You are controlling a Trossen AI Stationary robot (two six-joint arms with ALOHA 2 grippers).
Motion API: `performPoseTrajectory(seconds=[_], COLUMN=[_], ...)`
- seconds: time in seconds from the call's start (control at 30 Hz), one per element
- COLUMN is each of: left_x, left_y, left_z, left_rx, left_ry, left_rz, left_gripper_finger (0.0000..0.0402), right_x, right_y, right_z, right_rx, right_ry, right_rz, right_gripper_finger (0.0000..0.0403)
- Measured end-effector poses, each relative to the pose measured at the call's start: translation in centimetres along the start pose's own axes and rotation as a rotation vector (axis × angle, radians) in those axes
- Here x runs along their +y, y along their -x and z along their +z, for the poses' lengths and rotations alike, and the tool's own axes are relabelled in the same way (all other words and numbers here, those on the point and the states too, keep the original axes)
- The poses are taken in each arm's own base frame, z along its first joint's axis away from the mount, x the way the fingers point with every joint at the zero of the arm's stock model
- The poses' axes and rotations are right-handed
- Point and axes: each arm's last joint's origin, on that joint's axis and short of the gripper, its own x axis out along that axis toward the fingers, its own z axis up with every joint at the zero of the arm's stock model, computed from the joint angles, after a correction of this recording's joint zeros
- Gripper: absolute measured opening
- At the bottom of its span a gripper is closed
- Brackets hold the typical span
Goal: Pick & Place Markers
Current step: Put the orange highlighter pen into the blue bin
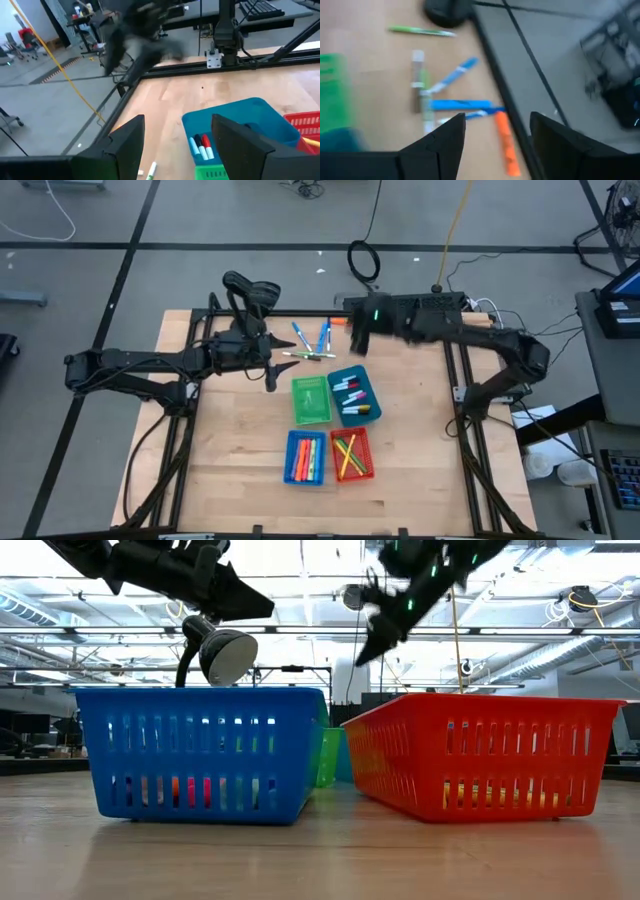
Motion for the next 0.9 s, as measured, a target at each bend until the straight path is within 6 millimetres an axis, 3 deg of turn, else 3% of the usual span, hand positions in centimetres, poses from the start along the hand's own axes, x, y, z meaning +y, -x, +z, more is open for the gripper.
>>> performPoseTrajectory(seconds=[0.13, 0.27, 0.5, 0.7, 0.9], left_x=[0.1, 0.7, 2.3, 3.4, 3.8], left_y=[0.0, 0.0, 0.1, 0.2, 0.3], left_z=[0.2, 0.2, -0.4, -0.9, -1.1], left_rx=[-0.012, -0.020, 0.018, 0.060, 0.057], left_ry=[-0.039, -0.066, -0.055, -0.031, -0.022], left_rz=[0.029, 0.077, 0.137, 0.176, 0.170], left_gripper_finger=[0.0232, 0.0232, 0.0232, 0.0232, 0.0232], right_x=[-5.3, -7.7, -8.4, -8.3, -8.3], right_y=[-3.1, -6.4, -11.8, -13.5, -15.0], right_z=[-3.3, -5.9, -7.4, -8.0, -10.2], right_rx=[0.094, 0.230, 0.334, 0.345, 0.420], right_ry=[-0.106, -0.122, -0.126, -0.076, -0.093], right_rz=[0.027, 0.080, 0.227, 0.265, 0.294], right_gripper_finger=[0.0210, 0.0210, 0.0210, 0.0210, 0.0210])
